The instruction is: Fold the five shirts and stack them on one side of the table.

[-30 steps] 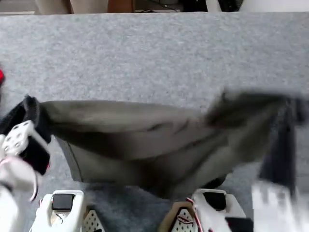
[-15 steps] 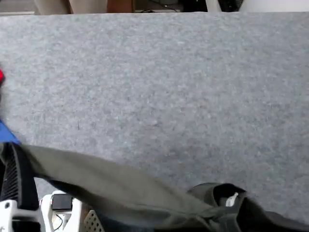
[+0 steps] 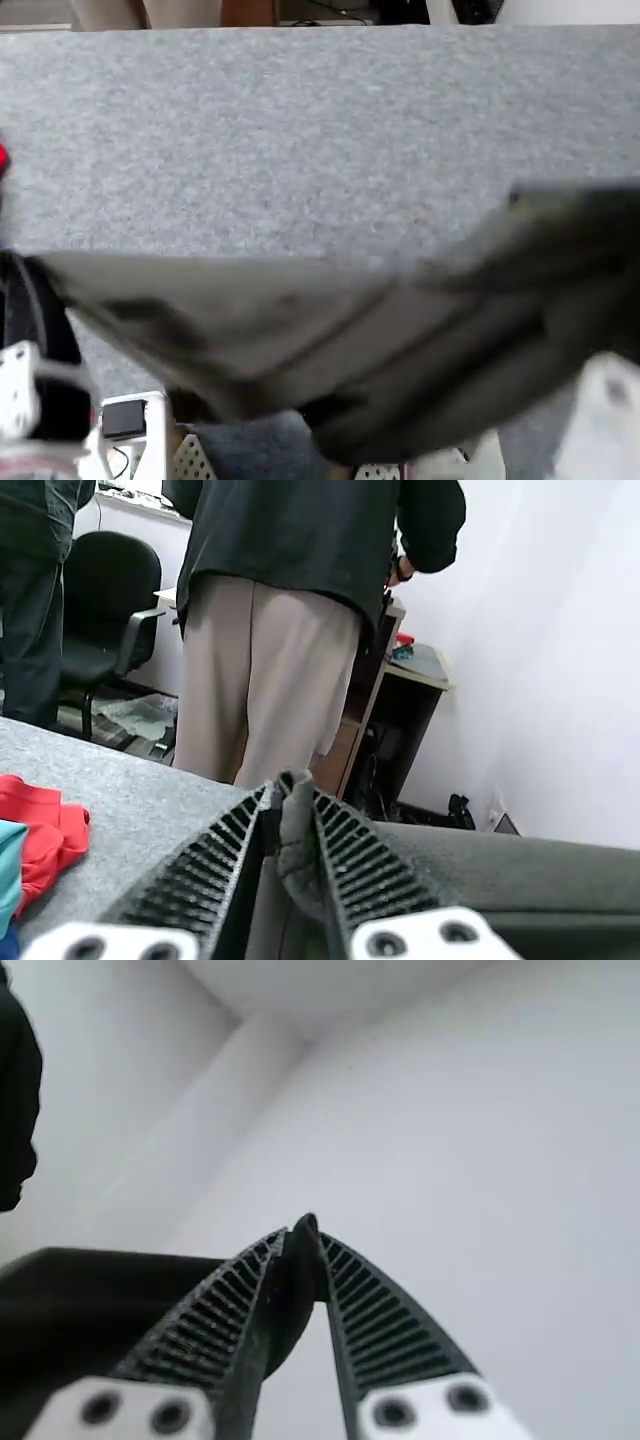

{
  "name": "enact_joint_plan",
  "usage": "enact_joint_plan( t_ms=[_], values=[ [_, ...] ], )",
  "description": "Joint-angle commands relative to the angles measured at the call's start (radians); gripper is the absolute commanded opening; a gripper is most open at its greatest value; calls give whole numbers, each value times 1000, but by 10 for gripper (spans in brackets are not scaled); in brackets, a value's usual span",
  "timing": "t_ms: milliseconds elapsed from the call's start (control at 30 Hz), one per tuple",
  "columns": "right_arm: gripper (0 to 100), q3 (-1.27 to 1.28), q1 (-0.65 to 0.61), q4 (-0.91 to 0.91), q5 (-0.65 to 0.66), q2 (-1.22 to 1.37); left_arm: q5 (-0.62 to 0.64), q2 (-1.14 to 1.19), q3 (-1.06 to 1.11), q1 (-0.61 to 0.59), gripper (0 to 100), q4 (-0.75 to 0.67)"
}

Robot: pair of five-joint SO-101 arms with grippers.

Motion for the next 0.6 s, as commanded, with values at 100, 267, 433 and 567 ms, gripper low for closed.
enact_joint_plan(
  t_ms=[100,267,433,567],
  values=[
    [5,306,2,-31,8,5,-2,8,388,-6,18,-358],
    [5,657,-140,-173,121,54,-2,12,634,-5,18,-687],
    [4,935,-186,-442,153,145,-5,111,749,-5,18,-961],
    [4,1030,-186,-620,153,239,-6,255,781,-5,18,-1106]
  ],
)
